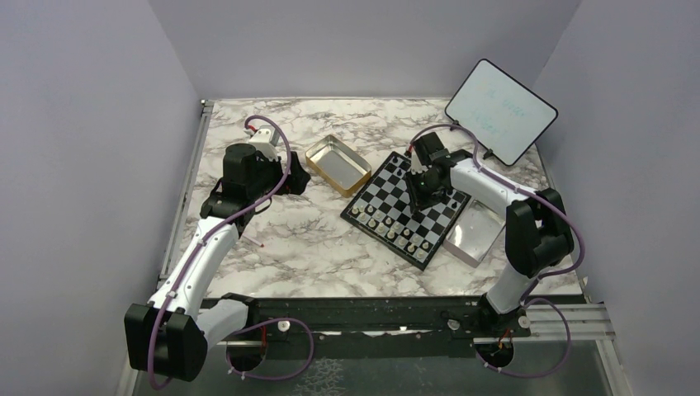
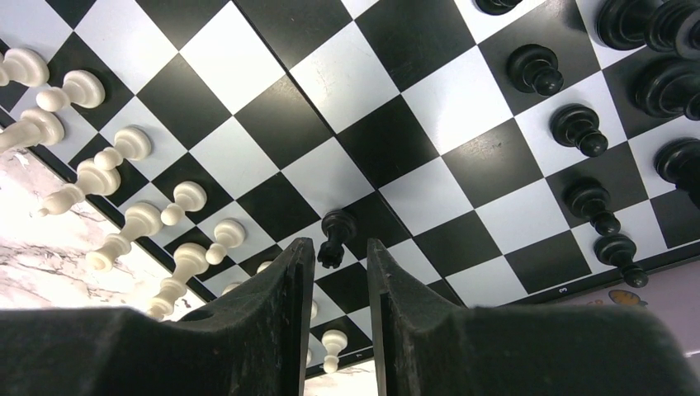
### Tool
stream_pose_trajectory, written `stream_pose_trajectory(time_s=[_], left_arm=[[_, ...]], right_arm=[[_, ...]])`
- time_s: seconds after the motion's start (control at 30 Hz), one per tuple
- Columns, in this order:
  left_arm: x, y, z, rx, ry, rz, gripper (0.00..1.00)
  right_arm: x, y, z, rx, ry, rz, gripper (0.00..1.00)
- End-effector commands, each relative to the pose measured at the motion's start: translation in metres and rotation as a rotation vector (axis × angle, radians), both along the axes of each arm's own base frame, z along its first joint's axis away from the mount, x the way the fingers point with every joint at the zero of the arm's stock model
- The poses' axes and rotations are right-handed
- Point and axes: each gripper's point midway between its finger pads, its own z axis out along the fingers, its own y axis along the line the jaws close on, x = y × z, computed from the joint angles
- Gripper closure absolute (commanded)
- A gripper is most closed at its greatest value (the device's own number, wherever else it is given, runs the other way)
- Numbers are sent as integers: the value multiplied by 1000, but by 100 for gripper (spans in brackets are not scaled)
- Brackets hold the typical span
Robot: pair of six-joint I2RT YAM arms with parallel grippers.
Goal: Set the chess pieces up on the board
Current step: Place the chess piece on the chessboard.
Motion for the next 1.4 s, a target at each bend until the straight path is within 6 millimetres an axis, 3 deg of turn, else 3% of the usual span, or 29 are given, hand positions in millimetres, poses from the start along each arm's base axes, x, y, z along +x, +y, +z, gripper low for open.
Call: stream_pose_trajectory(time_s=[0.0, 1.37], left_arm=[[-4, 0, 2, 10, -10, -2, 9], [-4, 0, 2, 9, -13, -2, 9]], right_arm=[[7, -2, 4, 2, -44, -26, 66], [-11, 3, -13, -15, 37, -13, 70]])
